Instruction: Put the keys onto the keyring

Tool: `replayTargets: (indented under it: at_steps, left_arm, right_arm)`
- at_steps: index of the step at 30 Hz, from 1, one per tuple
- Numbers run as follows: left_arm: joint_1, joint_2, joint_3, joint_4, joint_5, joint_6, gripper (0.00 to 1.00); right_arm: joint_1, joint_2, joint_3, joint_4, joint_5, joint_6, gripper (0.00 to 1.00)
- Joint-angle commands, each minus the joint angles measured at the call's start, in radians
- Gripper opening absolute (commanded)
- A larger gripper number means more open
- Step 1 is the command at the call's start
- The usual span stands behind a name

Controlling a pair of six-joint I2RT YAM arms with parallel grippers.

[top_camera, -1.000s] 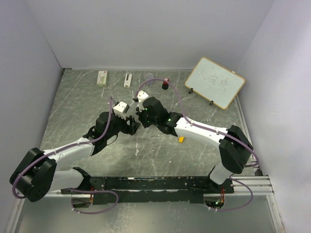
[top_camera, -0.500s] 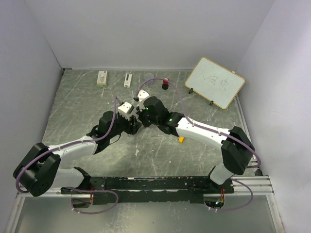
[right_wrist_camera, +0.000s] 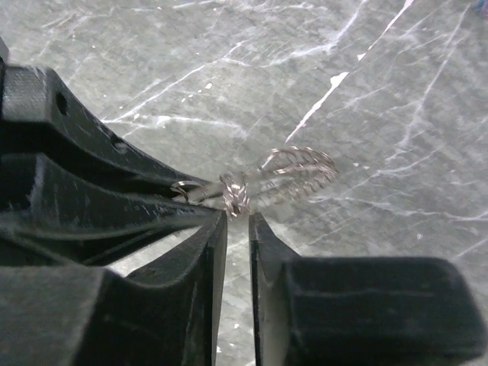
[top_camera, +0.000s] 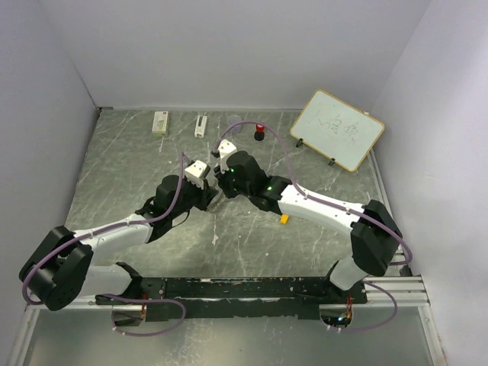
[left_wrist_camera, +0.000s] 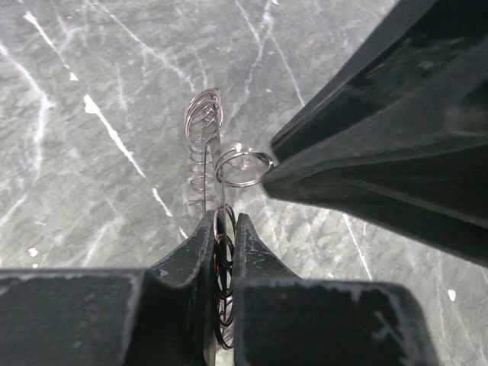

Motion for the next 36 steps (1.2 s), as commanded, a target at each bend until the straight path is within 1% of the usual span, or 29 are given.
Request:
replayTargets:
  at_steps: [1,3,5,6,14,20,26,28,36]
  left_arm:
    - [-0.001,-0.060,0.015,-0.007,-0.082,0.001,0.07]
    - [0.000,-0.083,0.009,-0.018,-0.089,0.007,0.07]
    - [0.000,-0.105,0.004,-0.028,-0.093,0.014,0.07]
    - [-0.001,-0.114,0.003,-0.030,-0.092,0.017,0.07]
    - [0.000,-0.173,-0.004,-0.040,-0.067,0.043,0.07]
    - [-0.001,-0.224,-0.017,-0.033,-0.022,0.056,0.07]
    - [-0.001,-0.261,-0.030,-0.009,0.088,0.089,0.07]
    - [0.000,-0.262,-0.024,-0.014,0.122,0.099,0.07]
    - [-0.001,-0.262,-0.001,-0.026,0.286,0.132,0.07]
  right_arm:
    - [0.002,-0.084,-0.004,-0.001,0.079,0.023,0.28]
    - [0.000,-0.122,-0.022,0.007,0.121,0.036,0.46]
    - [-0.007,-0.160,-0.045,0.012,0.142,0.039,0.55]
    - [-0.011,-0.175,-0.051,0.012,0.153,0.042,0.57]
    - [-0.027,-0.229,-0.088,0.001,0.228,0.054,0.58]
    - [-0.048,-0.248,-0.114,0.011,0.234,0.065,0.58]
    - [-0.073,-0.269,-0.131,0.025,0.231,0.073,0.58]
    - [-0.082,-0.275,-0.164,0.029,0.228,0.074,0.58]
    - [-0.125,-0.320,-0.204,0.038,0.231,0.087,0.58]
